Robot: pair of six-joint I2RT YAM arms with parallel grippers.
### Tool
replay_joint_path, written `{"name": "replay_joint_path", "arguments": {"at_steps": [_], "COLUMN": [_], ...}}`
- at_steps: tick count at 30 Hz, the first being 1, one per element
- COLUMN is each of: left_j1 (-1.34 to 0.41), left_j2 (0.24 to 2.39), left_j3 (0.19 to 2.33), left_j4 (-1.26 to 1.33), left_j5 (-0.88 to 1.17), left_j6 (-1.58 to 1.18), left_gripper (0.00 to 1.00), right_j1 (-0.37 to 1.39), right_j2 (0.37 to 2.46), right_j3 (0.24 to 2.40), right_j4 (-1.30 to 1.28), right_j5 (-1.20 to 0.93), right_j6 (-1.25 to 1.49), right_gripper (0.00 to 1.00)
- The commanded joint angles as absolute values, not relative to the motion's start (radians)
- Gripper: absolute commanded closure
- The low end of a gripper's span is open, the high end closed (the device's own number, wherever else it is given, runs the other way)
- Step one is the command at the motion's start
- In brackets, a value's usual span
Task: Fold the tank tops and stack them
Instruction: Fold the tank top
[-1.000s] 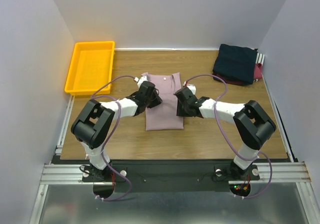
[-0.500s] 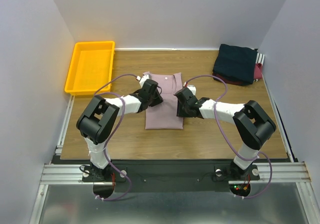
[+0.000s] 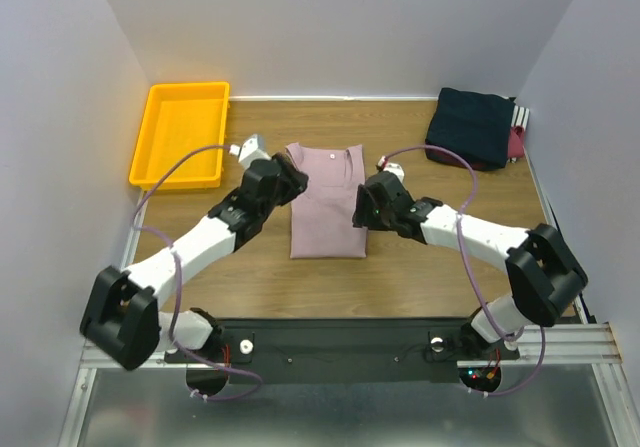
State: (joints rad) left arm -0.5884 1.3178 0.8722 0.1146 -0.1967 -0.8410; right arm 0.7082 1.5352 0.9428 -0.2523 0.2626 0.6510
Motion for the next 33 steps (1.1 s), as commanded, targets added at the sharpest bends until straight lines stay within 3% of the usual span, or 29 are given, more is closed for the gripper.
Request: {"name": "replay_joint_path", "arguments": {"at_steps": [1, 7, 14, 33], "left_j1": [-0.589, -0.601, -0.611, -0.62], "left_j2": [1.212, 1.003, 0.839, 1.101], "left_j3": [0.693, 0.373, 0.238, 0.245], "left_j4": [-0.04, -0.029, 0.046, 0.19], "left_j5": [-0.264, -0.181, -0.106, -0.077], "left_j6": [-0.951, -1.045, -1.071, -1.094], "left_gripper": [0.46, 0.46, 0.45, 0.47], "right_j1": [0.722, 0.796, 0.808, 0.808], "right_j2": [1.447, 1.339, 1.31, 1.318], "right_j3": [0.835, 0.657, 0.591, 0.63], "right_j4": [-0.255, -0.249, -0.2, -0.133], "right_j5": [0.181, 0.161, 0.143, 0.21], "right_j6": [0.696, 0.799, 0.87, 0.979], "right_gripper": [0.35, 0.36, 0.36, 0.41]}}
